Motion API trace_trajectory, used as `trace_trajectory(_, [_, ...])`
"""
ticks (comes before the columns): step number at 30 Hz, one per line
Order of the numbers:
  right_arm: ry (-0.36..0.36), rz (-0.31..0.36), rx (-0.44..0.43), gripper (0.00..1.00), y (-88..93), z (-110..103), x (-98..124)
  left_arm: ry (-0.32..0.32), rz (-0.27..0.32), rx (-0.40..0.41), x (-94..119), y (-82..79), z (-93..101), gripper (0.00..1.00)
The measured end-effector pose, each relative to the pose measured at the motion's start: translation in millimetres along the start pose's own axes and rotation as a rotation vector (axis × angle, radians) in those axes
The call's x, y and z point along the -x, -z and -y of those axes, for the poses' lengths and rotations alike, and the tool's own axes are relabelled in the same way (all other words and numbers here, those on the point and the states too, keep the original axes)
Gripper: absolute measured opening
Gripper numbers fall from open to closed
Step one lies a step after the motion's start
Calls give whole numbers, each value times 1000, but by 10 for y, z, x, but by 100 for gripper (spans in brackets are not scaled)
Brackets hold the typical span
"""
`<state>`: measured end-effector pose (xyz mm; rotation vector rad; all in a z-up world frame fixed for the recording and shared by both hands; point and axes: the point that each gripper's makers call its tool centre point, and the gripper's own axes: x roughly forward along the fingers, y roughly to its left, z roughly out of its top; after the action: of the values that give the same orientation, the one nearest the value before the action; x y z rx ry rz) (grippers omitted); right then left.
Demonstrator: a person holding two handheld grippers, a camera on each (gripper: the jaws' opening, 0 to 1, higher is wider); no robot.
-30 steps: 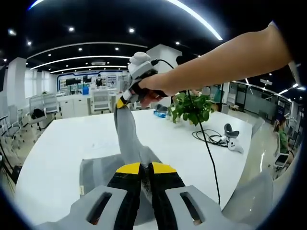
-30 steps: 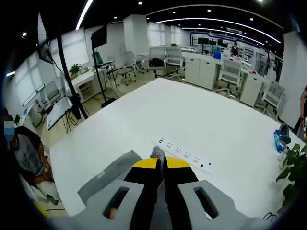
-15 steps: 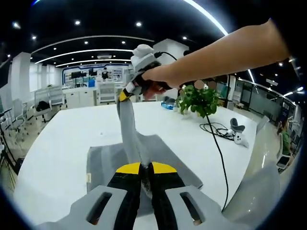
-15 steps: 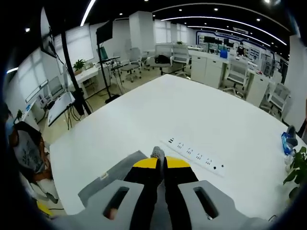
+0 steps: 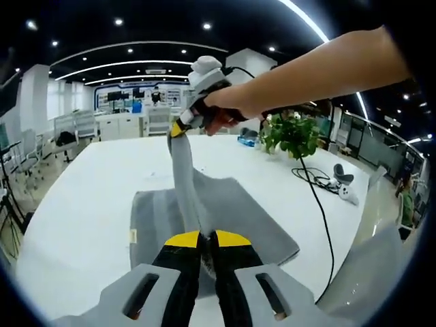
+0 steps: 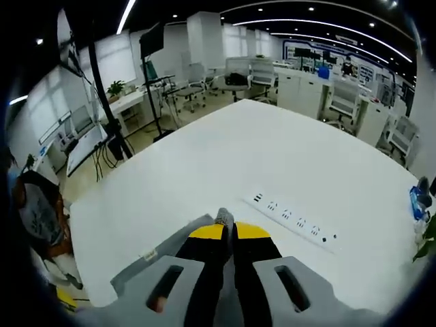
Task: Fold the towel on the table until its edges align and the towel forms a compact rectangular stack.
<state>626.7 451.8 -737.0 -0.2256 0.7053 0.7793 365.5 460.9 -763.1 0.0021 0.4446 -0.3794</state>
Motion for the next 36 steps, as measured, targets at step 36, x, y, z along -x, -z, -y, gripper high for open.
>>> trace_trajectory(36, [-52,-79,65,1,207,-371,-821,-54,-76,58,-84,560,-443,6])
